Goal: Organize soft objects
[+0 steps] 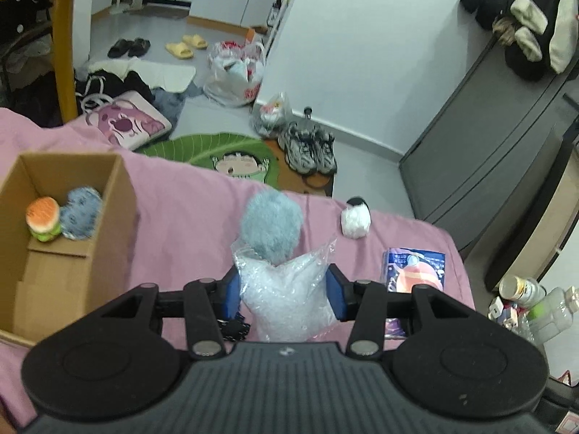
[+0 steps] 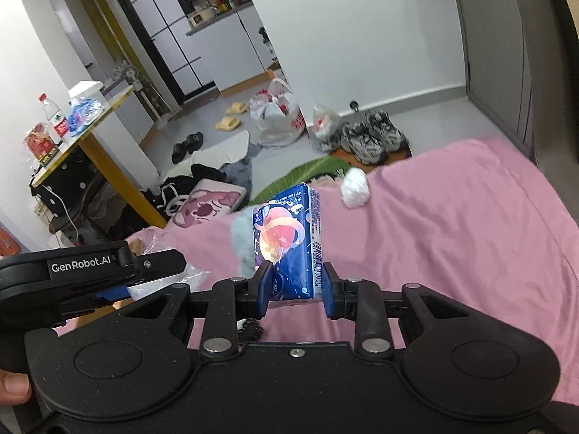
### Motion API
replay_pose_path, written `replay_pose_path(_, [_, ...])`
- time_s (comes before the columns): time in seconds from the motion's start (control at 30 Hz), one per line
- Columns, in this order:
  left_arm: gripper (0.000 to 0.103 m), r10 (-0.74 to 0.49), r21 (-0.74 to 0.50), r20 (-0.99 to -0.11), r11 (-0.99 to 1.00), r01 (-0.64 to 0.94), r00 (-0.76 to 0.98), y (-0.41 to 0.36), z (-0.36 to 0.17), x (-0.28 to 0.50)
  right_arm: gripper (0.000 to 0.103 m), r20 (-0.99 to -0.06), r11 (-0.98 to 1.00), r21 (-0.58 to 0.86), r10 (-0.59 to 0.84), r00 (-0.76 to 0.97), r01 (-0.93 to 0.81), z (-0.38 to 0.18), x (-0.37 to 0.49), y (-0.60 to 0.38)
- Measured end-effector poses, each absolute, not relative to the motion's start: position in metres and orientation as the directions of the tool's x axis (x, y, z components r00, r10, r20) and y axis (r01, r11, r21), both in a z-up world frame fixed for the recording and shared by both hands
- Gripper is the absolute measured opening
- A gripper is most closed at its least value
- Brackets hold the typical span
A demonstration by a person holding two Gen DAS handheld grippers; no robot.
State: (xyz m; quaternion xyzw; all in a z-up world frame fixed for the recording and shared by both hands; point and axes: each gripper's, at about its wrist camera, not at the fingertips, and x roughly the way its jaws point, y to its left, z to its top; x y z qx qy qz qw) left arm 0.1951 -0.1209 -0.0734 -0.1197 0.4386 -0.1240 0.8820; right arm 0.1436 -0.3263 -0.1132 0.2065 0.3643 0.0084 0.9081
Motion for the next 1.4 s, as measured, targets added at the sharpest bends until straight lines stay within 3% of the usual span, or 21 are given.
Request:
replay_pose_path(0.53, [0.047, -0.283, -0.330, -0.707, 0.942, 0.051, 0.648, -0.025, -0.020, 0.183, 0.028, -0.623, 0.928, 0.364, 0.184, 0.760, 0.074, -0.079, 0.144, -0.264])
replay_pose_path(0.8, [0.047, -0.244, -0.319, -0.704, 0.948, 0.009, 0.666, 0.031, 0.003, 0.181, 0.028, -0.624, 0.962, 0.270, 0.137, 0.769, 0.047, -0.063, 0.140, -0.233])
replay_pose_path(1.4, [0.047, -0.200, -0.307, -0.768, 0.949, -0.076, 0.608, 0.115, -0.020, 0.213, 0.028, -0.662, 0.959, 0.281, 0.215, 0.718, -0.028, -0.054, 0.172, -0.161])
